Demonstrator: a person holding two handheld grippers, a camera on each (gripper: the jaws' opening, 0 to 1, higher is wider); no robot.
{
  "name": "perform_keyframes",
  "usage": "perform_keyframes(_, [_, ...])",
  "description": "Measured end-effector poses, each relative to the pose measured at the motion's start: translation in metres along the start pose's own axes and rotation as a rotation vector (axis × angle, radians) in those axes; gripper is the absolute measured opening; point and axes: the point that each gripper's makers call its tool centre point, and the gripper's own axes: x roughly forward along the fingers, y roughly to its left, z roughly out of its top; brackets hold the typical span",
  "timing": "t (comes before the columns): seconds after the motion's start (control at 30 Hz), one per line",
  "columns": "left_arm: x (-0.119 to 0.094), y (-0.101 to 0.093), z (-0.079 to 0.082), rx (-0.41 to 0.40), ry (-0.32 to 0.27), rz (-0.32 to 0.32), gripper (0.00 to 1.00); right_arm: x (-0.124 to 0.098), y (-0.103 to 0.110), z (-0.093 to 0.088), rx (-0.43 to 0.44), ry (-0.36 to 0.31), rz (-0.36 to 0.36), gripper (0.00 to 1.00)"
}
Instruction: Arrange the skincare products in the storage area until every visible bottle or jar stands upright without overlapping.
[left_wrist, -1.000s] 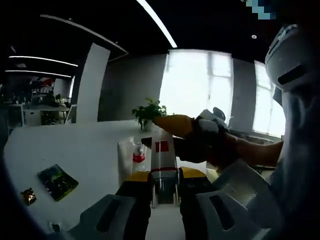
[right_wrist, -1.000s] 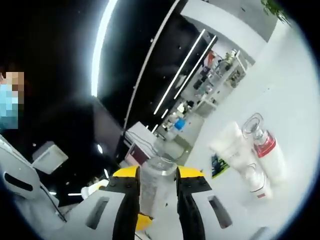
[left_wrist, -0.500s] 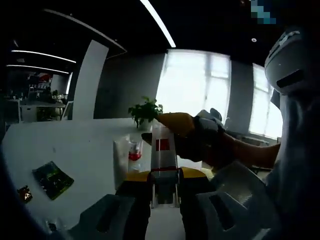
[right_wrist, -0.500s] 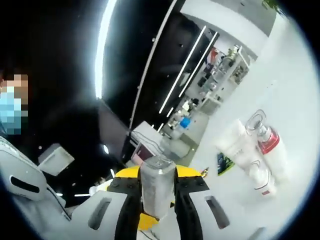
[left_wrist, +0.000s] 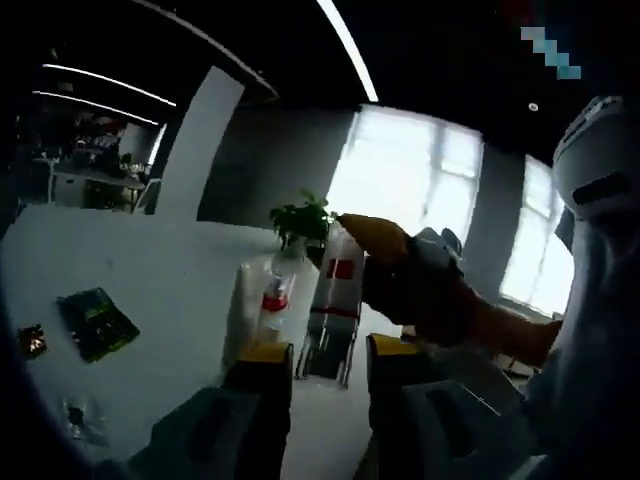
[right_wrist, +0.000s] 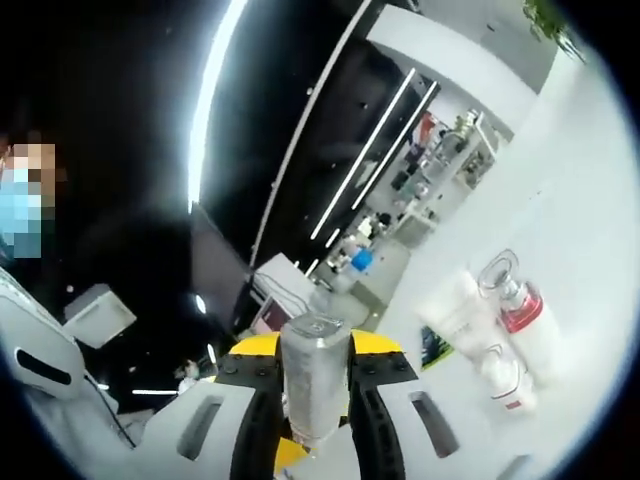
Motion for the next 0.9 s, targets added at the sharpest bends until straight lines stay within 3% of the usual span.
perform_keyframes(0.17, [0.000, 0.009, -0.002, -0.145, -0.014, 0.036, 0.27, -0.003, -0.001, 0.010, -0.023, -0.038, -0.004, 0.23])
perform_keyframes(0.27, [0.002, 0.006, -0.003, -0.235, -0.042, 0.019, 0.23, -0.003, -0.002, 0.014, -0.046, -0.060, -0.007, 0.23])
perform_keyframes(0.4, [0.004, -0.002, 0.004, -0.374, -0.104, -0.022, 0.26, -0.005, -0.002, 0.021, -0.073, -0.081, -0.003, 0.23])
perform_keyframes(0.5, [0.004, -0.003, 0.003, -0.400, -0.107, -0.018, 0.25, -0.007, -0.002, 0.024, -0.075, -0.105, 0.002, 0.23])
perform_keyframes(0.63, [0.007, -0.011, -0.002, -0.494, -0.118, -0.046, 0.24, -0.007, -0.001, 0.029, -0.070, -0.130, 0.012, 0.23])
perform_keyframes(0.73, [0.009, -0.016, 0.006, -0.611, -0.164, -0.083, 0.25, -0.005, -0.001, 0.027, -0.092, -0.117, 0.008, 0.23])
perform_keyframes(0.83, [0.009, -0.014, 0.016, -0.660, -0.226, -0.089, 0.26, -0.006, 0.003, 0.034, -0.091, -0.163, 0.026, 0.23])
perform_keyframes(0.9, [0.007, -0.011, 0.024, -0.750, -0.279, -0.093, 0.25, -0.007, 0.005, 0.038, -0.086, -0.189, 0.038, 0.23])
